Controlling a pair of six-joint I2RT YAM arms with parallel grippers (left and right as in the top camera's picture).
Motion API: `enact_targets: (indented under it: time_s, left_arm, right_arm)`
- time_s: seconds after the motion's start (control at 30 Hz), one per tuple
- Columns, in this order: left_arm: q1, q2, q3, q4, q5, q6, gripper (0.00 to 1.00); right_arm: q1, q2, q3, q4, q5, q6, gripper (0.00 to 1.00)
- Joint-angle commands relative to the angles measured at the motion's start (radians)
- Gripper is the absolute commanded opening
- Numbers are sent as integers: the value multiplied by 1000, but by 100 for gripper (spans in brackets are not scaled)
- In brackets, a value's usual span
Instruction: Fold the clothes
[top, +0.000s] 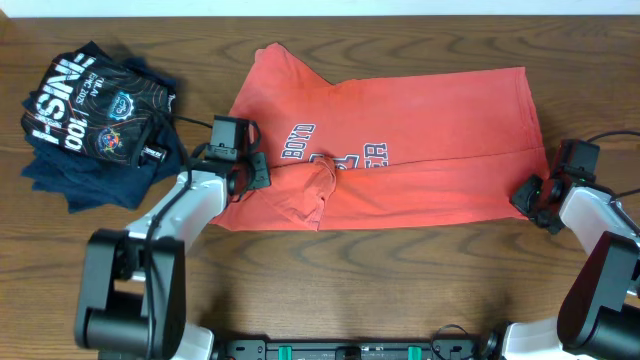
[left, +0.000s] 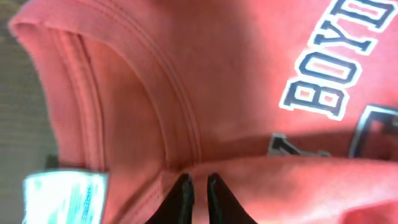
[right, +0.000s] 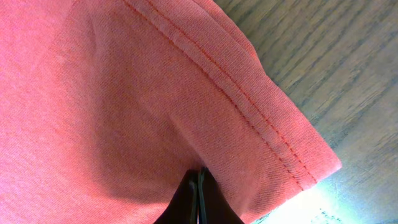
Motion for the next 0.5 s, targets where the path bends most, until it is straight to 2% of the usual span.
enact_targets:
  time_s: [0.0,0.03,0.23,0.47]
  left_arm:
    - [4,-74,18,-54,33,-12,12]
    - [4,-95,18,-79,32,-12,12]
    - [4,-166,18,-171,61,-13,12]
    - [4,-162,18,-127,207,-13,12]
  right_arm:
    - [-22,39,-41,-33,71,11,6]
    - [-24,39,-40,-33,79,11,9]
    - [-41,35,6,-61,52,12,11]
    - [-40,-2,105,-170,45,11,12]
